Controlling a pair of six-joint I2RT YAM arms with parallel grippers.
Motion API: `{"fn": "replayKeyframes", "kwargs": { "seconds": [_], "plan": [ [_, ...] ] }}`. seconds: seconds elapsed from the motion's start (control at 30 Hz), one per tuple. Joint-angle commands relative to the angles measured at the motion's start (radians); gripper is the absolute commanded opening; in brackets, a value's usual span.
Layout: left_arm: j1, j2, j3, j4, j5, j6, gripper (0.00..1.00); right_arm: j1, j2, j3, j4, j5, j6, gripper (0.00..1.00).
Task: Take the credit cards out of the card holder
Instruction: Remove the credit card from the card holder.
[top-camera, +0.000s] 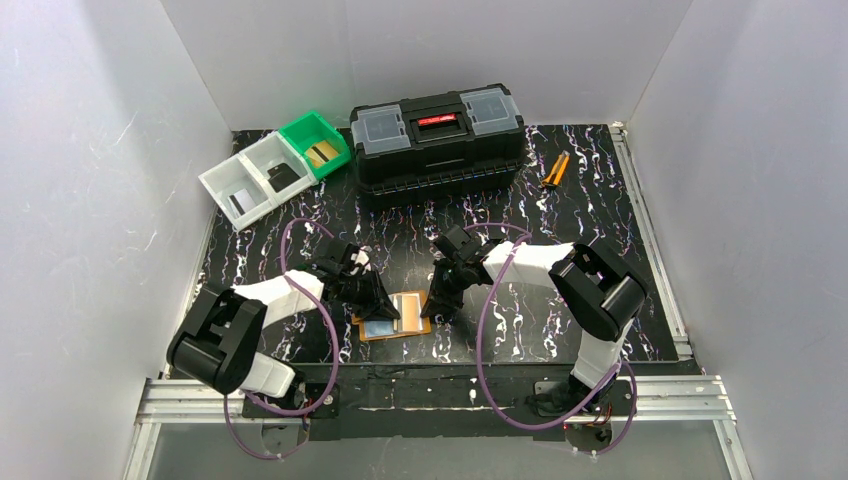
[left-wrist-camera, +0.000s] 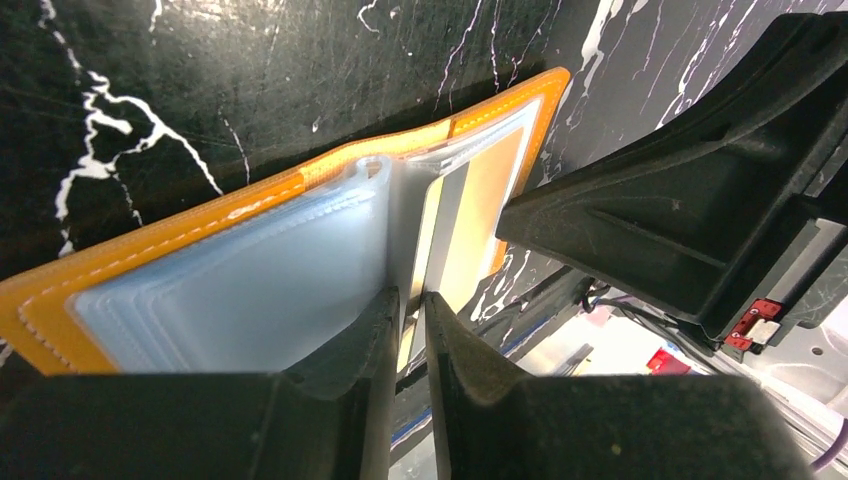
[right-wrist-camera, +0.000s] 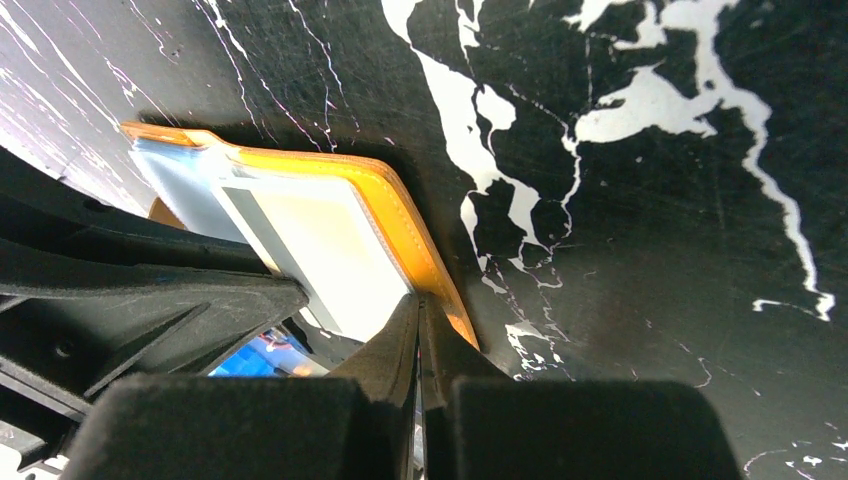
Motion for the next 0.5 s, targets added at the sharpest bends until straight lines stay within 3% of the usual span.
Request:
{"fn": "replayKeyframes", "kwargs": {
  "seconds": [0.0, 0.17, 0.47],
  "plan": [
    [-0.013, 0.017, -0.019, 0.027, 0.034, -0.018, 0.13, 0.01, 0.064, -0.03, -0.107, 0.078, -0.033, 0.04],
    [-0.014, 0.01, -0.019, 0.019, 0.023, -0.021, 0.01, 0.01, 0.066, -0.031, -0.107, 0.078, -0.034, 0.04],
    [-0.012, -0.042, 0.046, -0.177, -0.092, 0.054, 0.0, 0.008, 0.065, -0.033, -0.11, 0.077, -0.034, 0.04]
  ]
}}
